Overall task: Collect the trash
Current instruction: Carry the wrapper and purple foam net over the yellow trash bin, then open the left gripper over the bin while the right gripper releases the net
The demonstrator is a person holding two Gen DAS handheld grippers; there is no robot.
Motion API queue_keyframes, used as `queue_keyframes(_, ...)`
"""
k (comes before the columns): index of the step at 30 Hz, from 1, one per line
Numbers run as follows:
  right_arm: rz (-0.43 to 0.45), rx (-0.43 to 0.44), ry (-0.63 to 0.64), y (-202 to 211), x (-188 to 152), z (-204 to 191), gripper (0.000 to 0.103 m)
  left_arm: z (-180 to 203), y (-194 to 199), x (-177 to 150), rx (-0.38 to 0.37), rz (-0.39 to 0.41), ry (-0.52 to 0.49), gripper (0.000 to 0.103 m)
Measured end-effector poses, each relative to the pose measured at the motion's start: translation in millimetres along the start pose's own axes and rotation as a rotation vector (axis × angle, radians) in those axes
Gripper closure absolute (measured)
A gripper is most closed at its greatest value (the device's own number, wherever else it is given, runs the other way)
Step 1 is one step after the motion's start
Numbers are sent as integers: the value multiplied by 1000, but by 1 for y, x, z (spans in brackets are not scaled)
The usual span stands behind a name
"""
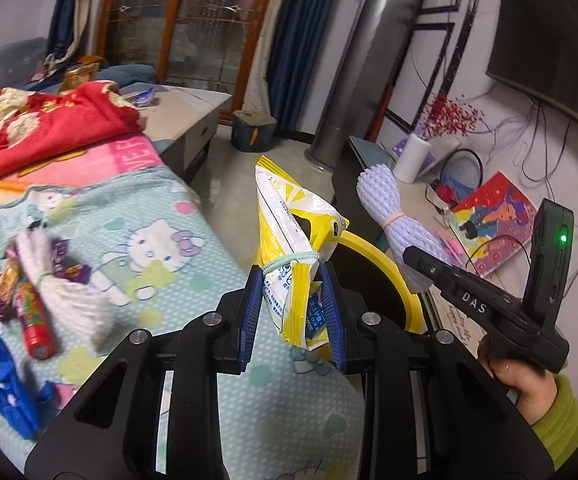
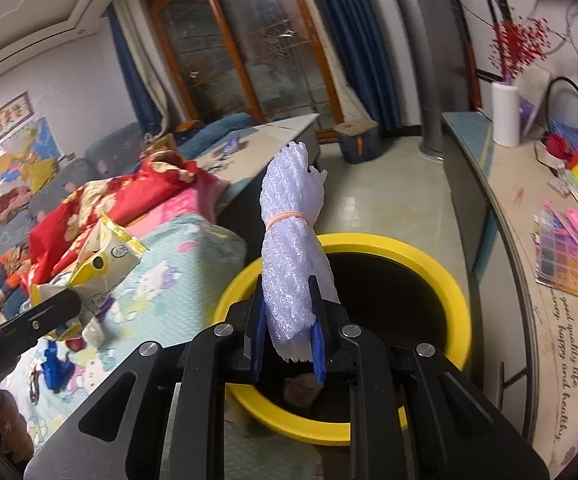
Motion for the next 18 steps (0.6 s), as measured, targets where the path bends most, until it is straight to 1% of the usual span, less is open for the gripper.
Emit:
queue_keyframes(6, -21, -57, -17, -2, -7, 27, 85, 17, -24, -8, -23, -41, -32, 80)
queue_keyframes(11, -46, -77, -31, -7, -13, 40, 85, 29, -47, -17, -40, -83, -62, 80)
queue_keyframes(12, -53, -76, -36, -9, -15, 42, 82, 31, -53, -19, -40, -95, -71, 79)
queue_keyframes(14, -71, -79, -44, -11, -18, 46, 81, 33, -64, -21, -34, -111, -81, 78)
queue_keyframes(16, -72, -90, -51, -10, -19, 49, 75, 31, -73, -21, -36, -122, -86, 69)
queue_keyframes(17, -73, -92, -51, -10, -19, 50, 71, 29, -75, -20, -35, -116, -87, 57)
queue_keyframes(18, -69, -102, -46, -9, -19, 50, 64, 27, -74, -19, -37, -111, -87, 50)
Point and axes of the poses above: each gripper's, at about its wrist camera, not at the fingertips, and y roughly against the way its jaws point, z to its right, x to its top, the point moved 5 cm from there along -y, roughly the way its jaws point, and after that the axes turned 10 degrees about z, right-handed, at the moved point
